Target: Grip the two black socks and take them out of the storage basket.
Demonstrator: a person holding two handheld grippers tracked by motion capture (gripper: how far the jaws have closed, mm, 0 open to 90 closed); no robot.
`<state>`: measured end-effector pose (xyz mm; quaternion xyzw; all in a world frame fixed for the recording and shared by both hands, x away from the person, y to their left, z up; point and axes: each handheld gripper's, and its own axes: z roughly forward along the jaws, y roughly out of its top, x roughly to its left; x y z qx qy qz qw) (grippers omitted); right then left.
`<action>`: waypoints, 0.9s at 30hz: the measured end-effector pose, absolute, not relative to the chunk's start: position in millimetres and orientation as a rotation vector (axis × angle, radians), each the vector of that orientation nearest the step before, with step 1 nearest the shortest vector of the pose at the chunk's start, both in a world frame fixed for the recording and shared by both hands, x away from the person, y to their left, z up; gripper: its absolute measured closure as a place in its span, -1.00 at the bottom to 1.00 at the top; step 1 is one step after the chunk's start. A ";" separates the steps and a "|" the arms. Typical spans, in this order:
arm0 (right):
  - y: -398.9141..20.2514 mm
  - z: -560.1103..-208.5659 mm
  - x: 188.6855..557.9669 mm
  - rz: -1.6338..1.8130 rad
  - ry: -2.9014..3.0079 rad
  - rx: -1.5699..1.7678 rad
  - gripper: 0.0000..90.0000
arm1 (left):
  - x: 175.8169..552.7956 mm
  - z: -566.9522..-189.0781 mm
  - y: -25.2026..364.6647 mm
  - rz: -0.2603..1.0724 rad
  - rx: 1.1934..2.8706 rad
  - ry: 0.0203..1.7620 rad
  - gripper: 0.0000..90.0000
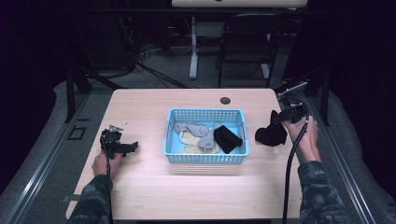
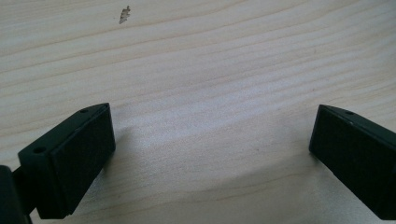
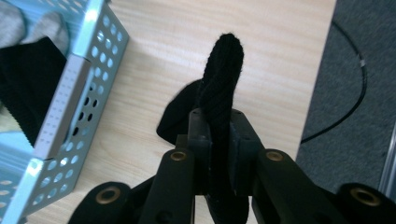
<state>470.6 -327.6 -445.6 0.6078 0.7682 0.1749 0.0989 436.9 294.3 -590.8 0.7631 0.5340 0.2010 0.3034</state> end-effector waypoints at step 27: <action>-250.8 -414.1 463.7 0.694 2.472 1.478 -0.69 | 436.9 -590.8 294.4 0.533 2.024 1.414 -1.00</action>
